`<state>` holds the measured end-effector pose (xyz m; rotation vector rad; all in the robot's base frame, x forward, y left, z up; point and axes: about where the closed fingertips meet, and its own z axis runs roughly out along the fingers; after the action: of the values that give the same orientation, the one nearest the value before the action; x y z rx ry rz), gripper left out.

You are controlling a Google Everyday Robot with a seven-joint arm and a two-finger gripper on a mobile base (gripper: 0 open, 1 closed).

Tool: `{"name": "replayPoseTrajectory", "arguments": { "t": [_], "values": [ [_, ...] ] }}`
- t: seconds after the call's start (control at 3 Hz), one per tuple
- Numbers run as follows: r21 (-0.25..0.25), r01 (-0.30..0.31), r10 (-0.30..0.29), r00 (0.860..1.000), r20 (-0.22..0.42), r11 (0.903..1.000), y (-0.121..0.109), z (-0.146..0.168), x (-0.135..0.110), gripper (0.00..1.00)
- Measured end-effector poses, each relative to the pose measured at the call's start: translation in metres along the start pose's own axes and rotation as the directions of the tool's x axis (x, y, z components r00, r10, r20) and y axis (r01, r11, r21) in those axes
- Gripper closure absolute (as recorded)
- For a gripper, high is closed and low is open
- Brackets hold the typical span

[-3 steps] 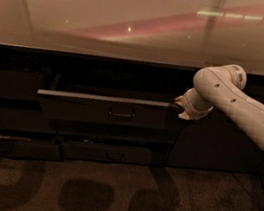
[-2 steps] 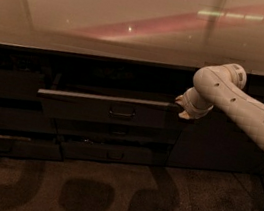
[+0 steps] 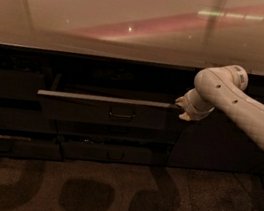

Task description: Open top drawer

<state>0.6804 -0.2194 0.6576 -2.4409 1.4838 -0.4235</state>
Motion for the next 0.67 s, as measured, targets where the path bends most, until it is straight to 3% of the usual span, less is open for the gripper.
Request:
{"name": "replayPoseTrajectory", "arguments": {
  "t": [0.67],
  "values": [
    [-0.006,0.016,-0.016,1.000,0.007,0.9999,0.0139,-0.0025,-0.0056,1.00]
  ]
}}
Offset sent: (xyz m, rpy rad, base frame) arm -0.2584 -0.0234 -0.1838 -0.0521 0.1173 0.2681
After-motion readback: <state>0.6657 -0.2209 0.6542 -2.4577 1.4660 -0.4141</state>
